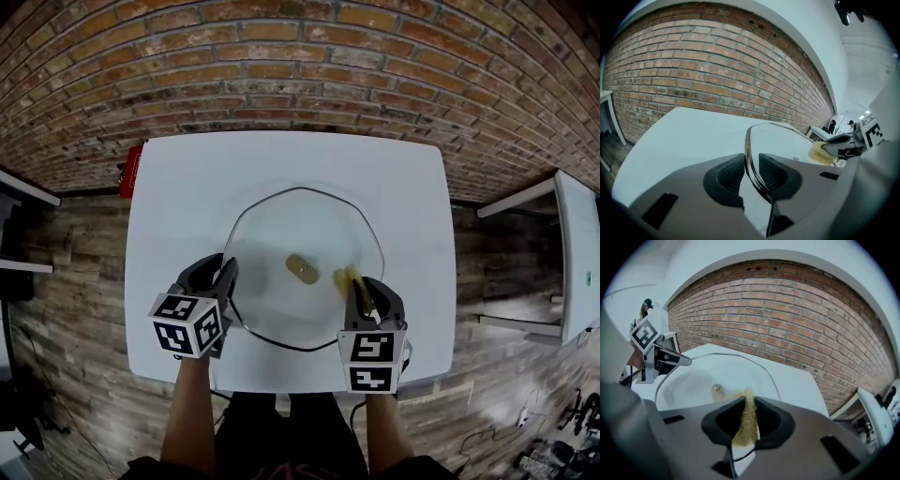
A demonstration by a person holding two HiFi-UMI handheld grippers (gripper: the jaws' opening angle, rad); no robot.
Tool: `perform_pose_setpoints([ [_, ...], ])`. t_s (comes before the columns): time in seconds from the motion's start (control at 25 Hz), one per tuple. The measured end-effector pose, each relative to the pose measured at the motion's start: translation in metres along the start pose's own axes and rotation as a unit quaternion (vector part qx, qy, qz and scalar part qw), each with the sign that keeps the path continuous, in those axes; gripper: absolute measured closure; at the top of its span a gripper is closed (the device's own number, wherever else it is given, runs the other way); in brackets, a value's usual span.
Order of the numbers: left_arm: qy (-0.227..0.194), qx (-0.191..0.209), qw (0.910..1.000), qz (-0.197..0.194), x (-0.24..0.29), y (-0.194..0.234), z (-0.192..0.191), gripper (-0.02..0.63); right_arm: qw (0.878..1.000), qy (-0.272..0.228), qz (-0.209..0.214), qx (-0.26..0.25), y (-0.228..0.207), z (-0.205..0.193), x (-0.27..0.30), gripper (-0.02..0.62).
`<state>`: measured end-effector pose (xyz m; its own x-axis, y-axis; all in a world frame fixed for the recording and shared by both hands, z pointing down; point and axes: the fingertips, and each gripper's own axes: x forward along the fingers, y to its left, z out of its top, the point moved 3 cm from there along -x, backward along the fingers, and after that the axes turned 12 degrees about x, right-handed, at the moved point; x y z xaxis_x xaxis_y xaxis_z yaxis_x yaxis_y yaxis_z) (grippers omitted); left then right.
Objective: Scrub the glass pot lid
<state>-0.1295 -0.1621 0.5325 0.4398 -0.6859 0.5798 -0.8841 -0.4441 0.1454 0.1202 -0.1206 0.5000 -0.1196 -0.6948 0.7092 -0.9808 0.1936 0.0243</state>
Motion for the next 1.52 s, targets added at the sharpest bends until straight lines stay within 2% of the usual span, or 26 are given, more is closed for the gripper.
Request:
perform_pose_setpoints([
  [0.28,-0.001,0.000,1.0000,0.000,0.001,-0.001,-0.001,0.506,1.000,-0.013,-0.005,0.007,-0.005,0.003,-0.001,0.537],
  [0.52,-0.004,0.002,1.0000,0.000,0.000,-0.001,0.000,0.506,0.998,-0.059,0.013,0.024,-0.004,0.015,-0.008,0.537],
  [0.76,-0.024,0.005,0.9996,0.016,-0.010,0.009,0.009,0.506,0.995,-0.093,0.021,0.033,-0.003,0.028,-0.015,0.537],
  [1.0,-0.060,0.028,0.9972,0.036,-0.029,0.012,0.041,0.508,0.991,-0.130,0.016,0.042,-0.008,0.047,-0.029,0.537],
  [1.52,-0.144,0.096,0.9845,0.028,-0.065,-0.026,0.129,0.518,0.971,-0.233,0.030,0.054,-0.005,0.119,-0.083,0.537],
])
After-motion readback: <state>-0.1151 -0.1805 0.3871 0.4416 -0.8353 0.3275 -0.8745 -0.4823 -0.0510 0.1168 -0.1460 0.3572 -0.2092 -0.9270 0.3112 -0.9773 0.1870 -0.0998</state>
